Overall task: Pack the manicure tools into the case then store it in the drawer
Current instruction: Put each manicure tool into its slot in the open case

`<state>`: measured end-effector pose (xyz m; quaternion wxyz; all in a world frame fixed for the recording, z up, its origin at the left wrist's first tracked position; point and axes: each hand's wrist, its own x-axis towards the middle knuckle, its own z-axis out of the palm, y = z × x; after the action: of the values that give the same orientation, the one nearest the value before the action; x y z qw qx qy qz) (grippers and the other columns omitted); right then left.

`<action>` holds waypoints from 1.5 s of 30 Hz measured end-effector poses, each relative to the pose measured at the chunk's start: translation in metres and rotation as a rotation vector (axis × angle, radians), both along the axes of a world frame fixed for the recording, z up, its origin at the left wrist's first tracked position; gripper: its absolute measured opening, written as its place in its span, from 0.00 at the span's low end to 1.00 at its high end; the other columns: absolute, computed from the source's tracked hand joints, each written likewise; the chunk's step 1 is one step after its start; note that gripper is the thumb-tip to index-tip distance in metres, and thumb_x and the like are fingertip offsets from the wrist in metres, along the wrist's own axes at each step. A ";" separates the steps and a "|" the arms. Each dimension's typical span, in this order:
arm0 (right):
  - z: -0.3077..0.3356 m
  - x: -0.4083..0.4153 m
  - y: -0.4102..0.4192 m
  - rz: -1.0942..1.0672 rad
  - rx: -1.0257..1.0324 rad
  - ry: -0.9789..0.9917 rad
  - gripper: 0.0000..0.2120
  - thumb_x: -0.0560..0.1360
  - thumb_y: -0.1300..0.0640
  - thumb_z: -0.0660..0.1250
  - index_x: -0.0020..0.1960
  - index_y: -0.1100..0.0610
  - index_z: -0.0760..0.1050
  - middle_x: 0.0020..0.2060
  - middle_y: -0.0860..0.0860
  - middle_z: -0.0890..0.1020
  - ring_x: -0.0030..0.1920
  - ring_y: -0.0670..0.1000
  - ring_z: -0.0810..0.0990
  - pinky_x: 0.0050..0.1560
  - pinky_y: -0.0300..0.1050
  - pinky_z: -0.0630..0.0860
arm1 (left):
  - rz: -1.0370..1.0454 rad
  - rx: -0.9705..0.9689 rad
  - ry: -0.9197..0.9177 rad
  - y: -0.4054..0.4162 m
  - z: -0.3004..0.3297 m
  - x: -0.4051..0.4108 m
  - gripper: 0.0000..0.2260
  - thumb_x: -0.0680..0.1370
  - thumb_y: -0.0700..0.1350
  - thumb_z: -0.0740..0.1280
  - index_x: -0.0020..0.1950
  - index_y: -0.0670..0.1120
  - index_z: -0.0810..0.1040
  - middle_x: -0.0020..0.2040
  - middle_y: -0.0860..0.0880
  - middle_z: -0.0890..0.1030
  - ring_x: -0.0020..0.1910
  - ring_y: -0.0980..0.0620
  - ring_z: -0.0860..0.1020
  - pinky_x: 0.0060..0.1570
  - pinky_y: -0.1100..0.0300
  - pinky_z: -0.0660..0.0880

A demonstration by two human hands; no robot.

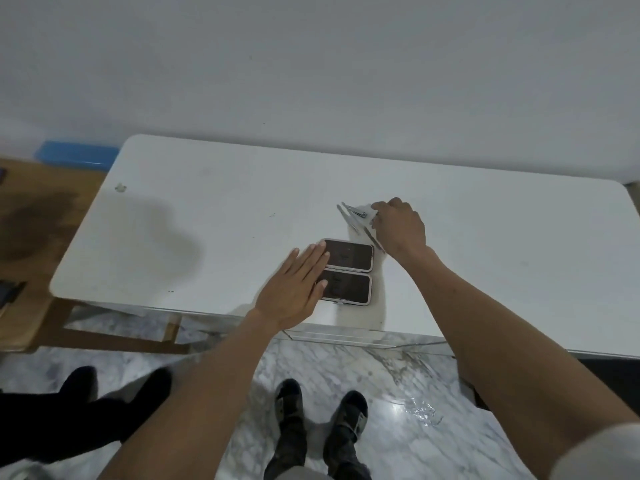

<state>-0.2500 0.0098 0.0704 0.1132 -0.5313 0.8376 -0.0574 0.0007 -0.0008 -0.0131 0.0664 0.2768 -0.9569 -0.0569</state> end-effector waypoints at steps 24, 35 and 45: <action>-0.012 0.009 -0.016 0.082 -0.083 0.057 0.12 0.78 0.56 0.61 0.53 0.60 0.79 0.49 0.59 0.81 0.53 0.61 0.75 0.55 0.51 0.69 | -0.002 0.038 -0.015 0.000 0.006 -0.001 0.26 0.86 0.52 0.46 0.81 0.40 0.57 0.82 0.43 0.55 0.82 0.47 0.54 0.78 0.45 0.57; 0.001 0.040 0.051 0.212 -0.209 -0.131 0.09 0.77 0.55 0.65 0.52 0.60 0.79 0.46 0.57 0.81 0.51 0.58 0.76 0.54 0.51 0.72 | -0.017 0.154 -0.067 0.000 0.013 0.001 0.35 0.82 0.63 0.44 0.82 0.41 0.52 0.83 0.45 0.49 0.82 0.49 0.48 0.80 0.46 0.50; -0.008 0.044 0.098 0.250 -0.162 -0.130 0.09 0.76 0.56 0.68 0.54 0.59 0.81 0.47 0.55 0.83 0.48 0.57 0.77 0.48 0.48 0.73 | -0.059 0.153 -0.069 -0.005 0.008 0.004 0.40 0.81 0.68 0.47 0.83 0.42 0.48 0.83 0.45 0.43 0.82 0.51 0.42 0.80 0.46 0.48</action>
<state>-0.2056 0.1081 0.0625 0.1303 -0.6340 0.7485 -0.1444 0.0049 -0.0060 -0.0048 0.0102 0.2545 -0.9593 -0.1222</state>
